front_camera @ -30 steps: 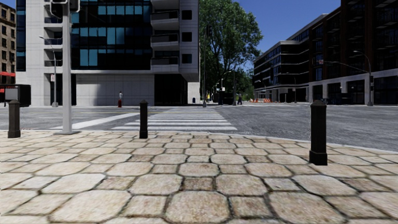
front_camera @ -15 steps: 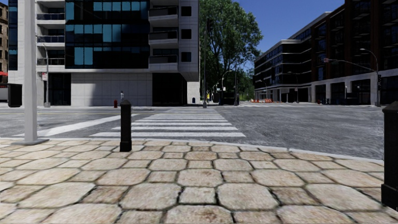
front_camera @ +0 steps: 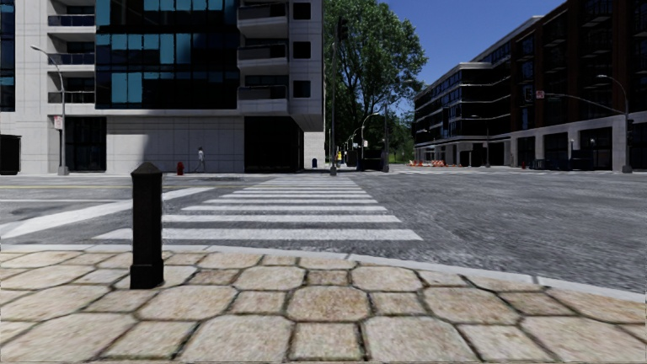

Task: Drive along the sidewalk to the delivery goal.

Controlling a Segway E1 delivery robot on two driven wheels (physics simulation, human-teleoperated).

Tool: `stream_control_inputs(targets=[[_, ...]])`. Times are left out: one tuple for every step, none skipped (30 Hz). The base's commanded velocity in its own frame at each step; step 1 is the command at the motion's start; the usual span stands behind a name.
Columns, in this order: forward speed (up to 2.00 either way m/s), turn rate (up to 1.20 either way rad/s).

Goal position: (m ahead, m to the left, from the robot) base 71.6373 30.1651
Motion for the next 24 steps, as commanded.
stream_control_inputs(targets=[[2.00, 0.00], [2.00, 0.00], [2.00, 0.00], [2.00, 0.00], [2.00, 0.00], [2.00, 0.00], [2.00, 0.00], [2.00, 0.00], [2.00, 0.00], [2.00, 0.00], [2.00, 0.00], [2.00, 0.00], [2.00, 0.01], [2.00, 0.04], [2.00, 0.04], [2.00, 0.11], [2.00, 0.15], [2.00, 0.17], [2.00, 0.17], [2.00, 0.17], [2.00, 0.17], [2.00, 0.17], [2.00, 0.17], [2.00, 0.17]])
